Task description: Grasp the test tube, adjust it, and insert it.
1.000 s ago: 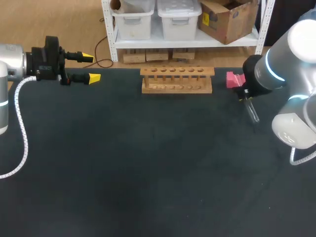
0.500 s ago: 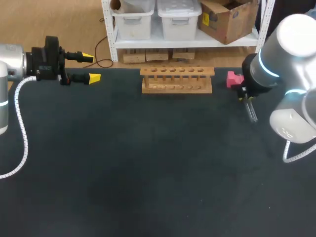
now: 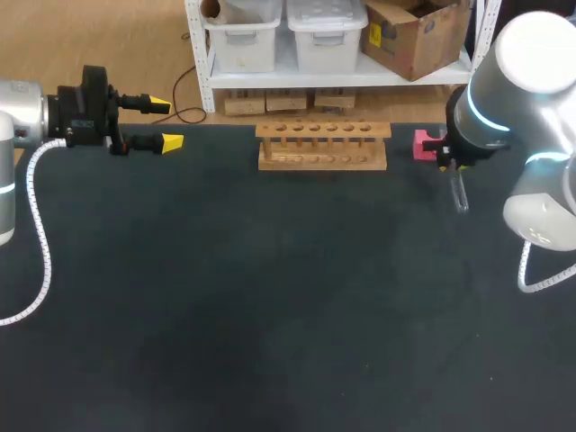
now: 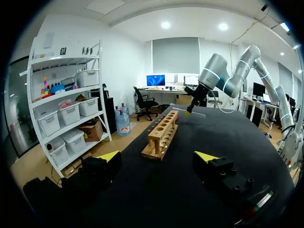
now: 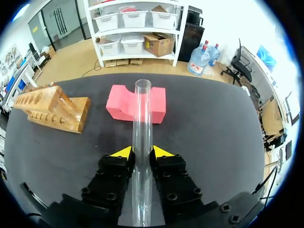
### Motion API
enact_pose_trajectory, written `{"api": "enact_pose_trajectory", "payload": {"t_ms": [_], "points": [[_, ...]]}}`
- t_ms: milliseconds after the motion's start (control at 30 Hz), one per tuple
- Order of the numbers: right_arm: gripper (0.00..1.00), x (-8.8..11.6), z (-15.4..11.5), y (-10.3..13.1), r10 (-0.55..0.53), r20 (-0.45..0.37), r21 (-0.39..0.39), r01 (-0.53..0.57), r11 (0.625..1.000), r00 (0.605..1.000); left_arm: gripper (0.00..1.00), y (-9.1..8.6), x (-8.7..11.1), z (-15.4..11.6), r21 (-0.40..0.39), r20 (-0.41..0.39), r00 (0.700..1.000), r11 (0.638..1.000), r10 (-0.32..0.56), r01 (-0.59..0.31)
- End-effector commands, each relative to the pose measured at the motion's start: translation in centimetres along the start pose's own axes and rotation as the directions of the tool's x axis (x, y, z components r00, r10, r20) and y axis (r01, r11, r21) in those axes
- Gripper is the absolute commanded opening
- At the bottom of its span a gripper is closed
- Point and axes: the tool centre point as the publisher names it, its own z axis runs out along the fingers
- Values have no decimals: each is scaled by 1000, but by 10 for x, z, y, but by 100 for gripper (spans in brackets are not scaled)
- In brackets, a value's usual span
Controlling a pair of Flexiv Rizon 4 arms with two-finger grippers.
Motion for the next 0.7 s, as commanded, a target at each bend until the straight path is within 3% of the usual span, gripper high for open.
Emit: {"api": "enact_pose_trajectory", "payload": {"t_ms": [33, 300, 700], "points": [[0, 4, -27, 1, 5, 28, 29, -6, 1000, 1000, 100, -1, 1, 0, -5, 3, 1000, 1000, 2, -2], [0, 6, -58, 19, 22, 31, 54, -24, 998, 999, 100, -1, 1, 0, -5, 3, 1000, 1000, 2, -2], [0, 12, -81, 80, 25, 45, 36, -27, 999, 999, 100, -1, 1, 0, -5, 3, 1000, 1000, 2, -2]]}}
